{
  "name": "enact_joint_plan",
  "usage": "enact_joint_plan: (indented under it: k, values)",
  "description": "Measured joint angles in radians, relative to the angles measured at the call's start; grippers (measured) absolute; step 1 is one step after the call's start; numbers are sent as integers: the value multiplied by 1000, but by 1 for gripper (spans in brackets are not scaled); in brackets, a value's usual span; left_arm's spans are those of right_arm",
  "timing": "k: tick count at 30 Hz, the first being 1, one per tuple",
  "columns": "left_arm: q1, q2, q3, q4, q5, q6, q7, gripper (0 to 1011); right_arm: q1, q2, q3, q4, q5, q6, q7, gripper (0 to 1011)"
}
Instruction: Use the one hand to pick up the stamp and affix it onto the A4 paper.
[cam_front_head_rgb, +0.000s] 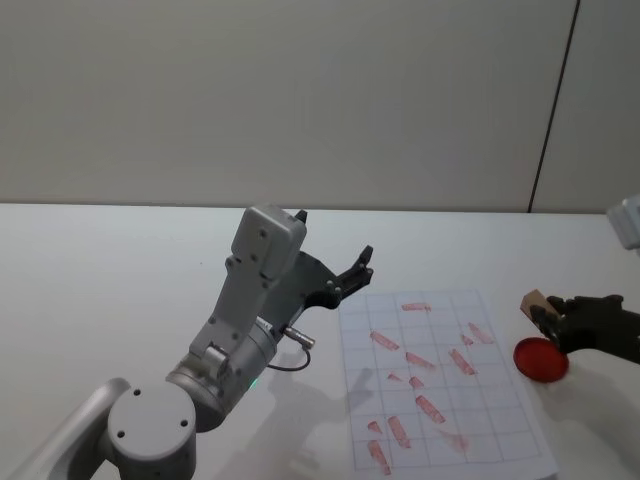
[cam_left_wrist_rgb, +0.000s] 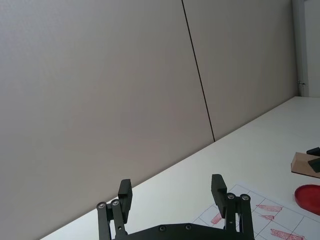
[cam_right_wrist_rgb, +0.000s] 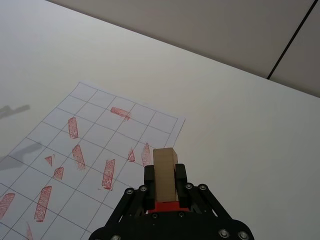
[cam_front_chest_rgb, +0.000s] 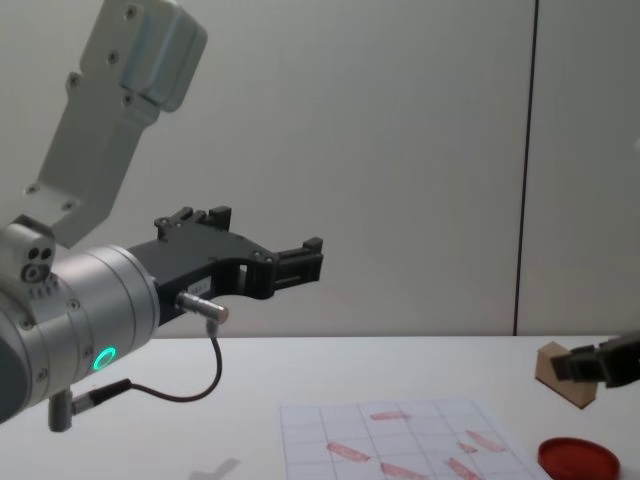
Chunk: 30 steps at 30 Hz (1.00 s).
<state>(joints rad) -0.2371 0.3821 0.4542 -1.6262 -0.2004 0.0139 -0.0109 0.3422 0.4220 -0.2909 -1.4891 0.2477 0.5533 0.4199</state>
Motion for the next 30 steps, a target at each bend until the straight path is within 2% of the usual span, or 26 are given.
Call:
enact_joint_plan:
  k: [7,15,23,30]
  values:
    - [0,0,0,0,0,0,0,1002,1,6,9,-24,27,47,-2,235]
    - [0,0,0,0,0,0,0,1002,13,-5,10,-7,70,39,33,235]
    - [0,0,0,0,0,0,0,1002,44,-33,-7,66,104,-9,128,235]
    - [0,0,0,0,0,0,0,1002,78,-59,-25,130,115,-18,196,235]
